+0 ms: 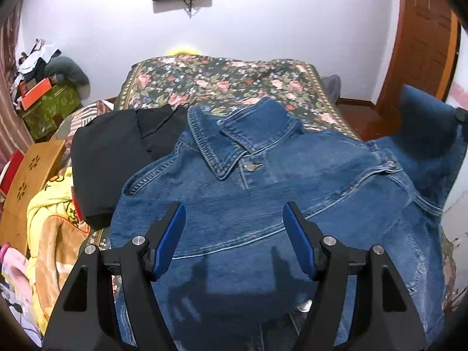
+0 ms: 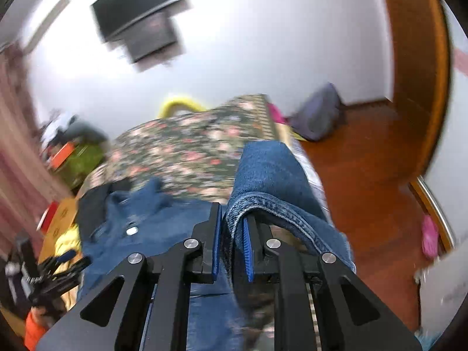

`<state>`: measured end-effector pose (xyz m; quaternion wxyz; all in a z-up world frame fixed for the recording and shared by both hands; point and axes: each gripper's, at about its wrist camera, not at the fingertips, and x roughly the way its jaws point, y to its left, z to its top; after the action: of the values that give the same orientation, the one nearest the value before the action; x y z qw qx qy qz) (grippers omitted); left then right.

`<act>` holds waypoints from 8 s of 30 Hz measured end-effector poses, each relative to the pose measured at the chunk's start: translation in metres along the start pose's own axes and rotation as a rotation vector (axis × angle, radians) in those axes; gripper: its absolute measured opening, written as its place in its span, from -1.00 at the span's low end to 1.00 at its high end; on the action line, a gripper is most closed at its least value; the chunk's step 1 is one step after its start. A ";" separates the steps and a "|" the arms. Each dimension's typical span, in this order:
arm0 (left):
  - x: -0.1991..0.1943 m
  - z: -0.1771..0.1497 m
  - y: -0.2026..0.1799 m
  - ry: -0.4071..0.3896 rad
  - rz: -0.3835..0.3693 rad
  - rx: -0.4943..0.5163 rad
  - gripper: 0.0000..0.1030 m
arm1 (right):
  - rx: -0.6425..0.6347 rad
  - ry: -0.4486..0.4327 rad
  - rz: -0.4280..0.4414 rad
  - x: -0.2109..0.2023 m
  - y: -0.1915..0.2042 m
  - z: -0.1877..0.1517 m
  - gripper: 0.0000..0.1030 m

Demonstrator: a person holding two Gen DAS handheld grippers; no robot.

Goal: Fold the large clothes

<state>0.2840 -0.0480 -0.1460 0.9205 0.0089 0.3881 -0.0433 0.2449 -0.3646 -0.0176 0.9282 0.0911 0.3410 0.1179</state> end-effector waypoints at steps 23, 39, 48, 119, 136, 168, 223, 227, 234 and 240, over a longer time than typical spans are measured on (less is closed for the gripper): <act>-0.010 -0.027 -0.015 0.028 -0.027 0.069 0.32 | -0.053 0.346 0.043 0.070 0.051 -0.072 -0.52; -0.006 -0.016 -0.015 -0.007 -0.019 0.047 0.32 | 0.254 0.163 -0.168 0.040 -0.046 -0.045 0.07; 0.002 -0.017 -0.012 0.014 -0.013 0.029 0.32 | 0.520 0.292 -0.074 0.092 -0.098 -0.089 0.07; -0.003 -0.043 0.031 0.078 -0.013 -0.020 0.32 | -0.413 0.291 0.012 0.090 0.160 -0.082 0.06; 0.048 -0.009 0.036 0.159 -0.050 -0.147 -0.78 | -0.187 0.227 -0.144 0.060 0.054 -0.056 0.06; 0.030 -0.099 0.102 0.146 0.183 -0.046 0.27 | -0.111 0.393 -0.172 0.105 0.020 -0.096 0.07; 0.037 0.020 0.175 0.065 -0.107 -0.318 -0.75 | 0.049 0.278 0.118 0.143 0.013 0.013 -0.76; 0.016 0.046 0.188 -0.003 -0.126 -0.338 -0.76 | -0.014 0.220 0.164 0.132 0.043 0.031 -0.78; 0.058 0.046 0.207 0.086 -0.005 -0.328 -0.76 | 0.012 0.194 0.104 0.155 0.045 0.045 -0.83; 0.105 0.010 0.215 0.203 0.070 -0.307 -0.68 | -0.032 0.313 -0.039 0.200 0.026 0.019 -0.83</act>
<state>0.3833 0.1576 -0.2179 0.8680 -0.1139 0.4807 0.0498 0.4016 -0.2851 -0.1191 0.8670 0.0504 0.4815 0.1182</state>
